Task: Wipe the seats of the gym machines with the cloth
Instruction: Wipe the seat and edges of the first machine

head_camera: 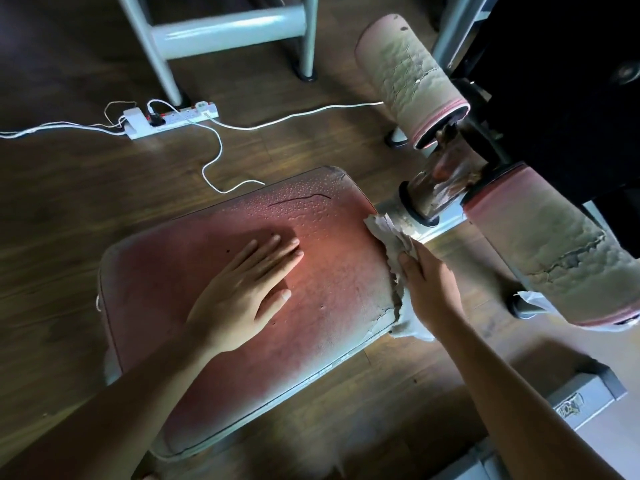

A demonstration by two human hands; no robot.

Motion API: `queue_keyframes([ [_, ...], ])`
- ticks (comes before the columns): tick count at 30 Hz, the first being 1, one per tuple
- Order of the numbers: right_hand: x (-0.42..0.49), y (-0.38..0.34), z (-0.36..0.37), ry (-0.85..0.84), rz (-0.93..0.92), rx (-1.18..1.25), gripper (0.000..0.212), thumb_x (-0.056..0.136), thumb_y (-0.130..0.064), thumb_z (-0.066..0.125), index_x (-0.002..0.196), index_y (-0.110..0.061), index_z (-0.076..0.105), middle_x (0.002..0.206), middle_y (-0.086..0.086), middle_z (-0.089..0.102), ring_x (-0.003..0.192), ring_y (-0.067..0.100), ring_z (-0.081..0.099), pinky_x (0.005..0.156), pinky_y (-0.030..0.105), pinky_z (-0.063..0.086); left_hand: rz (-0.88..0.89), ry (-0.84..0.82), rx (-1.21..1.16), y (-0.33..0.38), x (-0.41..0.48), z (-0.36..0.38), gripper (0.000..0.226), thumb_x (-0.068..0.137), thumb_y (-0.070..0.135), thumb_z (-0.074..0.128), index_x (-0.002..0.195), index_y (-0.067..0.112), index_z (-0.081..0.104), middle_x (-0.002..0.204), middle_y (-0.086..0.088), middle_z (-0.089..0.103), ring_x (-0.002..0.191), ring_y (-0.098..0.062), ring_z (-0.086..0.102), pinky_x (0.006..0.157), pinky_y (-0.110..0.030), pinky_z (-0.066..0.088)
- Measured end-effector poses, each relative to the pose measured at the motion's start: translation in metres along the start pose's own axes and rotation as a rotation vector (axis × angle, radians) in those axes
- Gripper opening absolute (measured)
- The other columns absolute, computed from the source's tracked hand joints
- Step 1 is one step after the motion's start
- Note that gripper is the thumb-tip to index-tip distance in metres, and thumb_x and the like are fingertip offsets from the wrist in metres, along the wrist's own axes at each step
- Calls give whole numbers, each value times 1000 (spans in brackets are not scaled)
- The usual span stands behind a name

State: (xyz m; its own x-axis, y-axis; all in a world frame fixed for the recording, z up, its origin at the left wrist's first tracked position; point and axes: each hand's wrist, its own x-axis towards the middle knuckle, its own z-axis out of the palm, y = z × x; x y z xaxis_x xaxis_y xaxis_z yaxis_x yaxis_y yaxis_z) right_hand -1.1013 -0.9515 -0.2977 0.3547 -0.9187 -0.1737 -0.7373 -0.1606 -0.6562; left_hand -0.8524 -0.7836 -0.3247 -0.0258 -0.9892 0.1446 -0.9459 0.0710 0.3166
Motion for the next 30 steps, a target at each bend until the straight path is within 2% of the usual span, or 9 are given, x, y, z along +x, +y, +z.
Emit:
queue_keyframes([
  [3, -3, -6, -3, 19, -34, 6, 38, 104, -18, 45, 141, -19, 54, 114, 7, 72, 98, 27, 65, 73, 29, 43, -99, 113, -89, 0, -3, 4, 51, 100, 32, 50, 148, 16, 46, 160, 2, 36, 150, -18, 29, 121, -46, 27],
  [7, 32, -27, 6, -12, -46, -43, 39, 106, -26, 41, 145, -25, 50, 119, 8, 70, 98, 25, 63, 73, 29, 41, -144, 90, -58, 1, -6, 5, 53, 101, 33, 45, 151, 18, 42, 161, 4, 33, 151, -17, 26, 122, -44, 25],
  [9, 58, -38, 14, -55, -33, -56, 39, 106, -35, 40, 141, -23, 53, 109, 6, 68, 100, 27, 64, 75, 30, 41, -144, 60, -31, 1, -4, 5, 54, 102, 34, 42, 153, 19, 38, 163, 4, 30, 152, -17, 23, 122, -45, 25],
  [13, 81, -44, 20, -97, -17, -78, 40, 105, -38, 42, 129, -11, 60, 90, 8, 61, 86, 29, 61, 69, 30, 38, -159, 27, 5, 1, -2, 3, 54, 104, 34, 38, 155, 19, 34, 164, 3, 27, 153, -19, 19, 122, -45, 24],
  [16, 58, -30, 11, -110, 12, -90, 38, 105, -37, 42, 132, -17, 58, 94, 6, 63, 89, 27, 62, 65, 26, 36, -164, -4, 33, 2, -1, 1, 54, 104, 33, 39, 155, 19, 32, 164, 3, 26, 154, -19, 17, 122, -46, 24],
  [20, 28, -9, 1, -81, 22, -76, 35, 104, -33, 46, 133, -19, 59, 112, 11, 71, 102, 33, 65, 74, 30, 38, -163, -13, 40, 2, 0, 1, 54, 104, 31, 40, 156, 18, 32, 164, 2, 25, 154, -20, 17, 122, -47, 25],
  [25, 62, -28, 16, -80, 20, -44, 33, 105, -30, 44, 132, -20, 60, 101, 6, 67, 93, 26, 61, 68, 29, 40, -164, -6, 50, 3, 0, 2, 53, 104, 31, 38, 155, 18, 32, 164, 2, 26, 154, -21, 17, 122, -47, 24],
  [28, 82, -40, 26, -67, -19, -15, 34, 105, -28, 44, 132, -17, 60, 100, 7, 65, 95, 30, 62, 77, 34, 46, -167, -6, 55, 3, 0, 1, 53, 104, 30, 39, 155, 18, 33, 164, 2, 27, 154, -20, 18, 122, -46, 25],
  [30, 77, -42, 22, -66, -29, -36, 35, 105, -29, 43, 135, -18, 58, 98, 2, 61, 94, 27, 60, 75, 32, 41, -169, -7, 52, 2, 0, 1, 53, 104, 30, 39, 155, 19, 33, 164, 3, 26, 154, -20, 18, 122, -46, 25],
])
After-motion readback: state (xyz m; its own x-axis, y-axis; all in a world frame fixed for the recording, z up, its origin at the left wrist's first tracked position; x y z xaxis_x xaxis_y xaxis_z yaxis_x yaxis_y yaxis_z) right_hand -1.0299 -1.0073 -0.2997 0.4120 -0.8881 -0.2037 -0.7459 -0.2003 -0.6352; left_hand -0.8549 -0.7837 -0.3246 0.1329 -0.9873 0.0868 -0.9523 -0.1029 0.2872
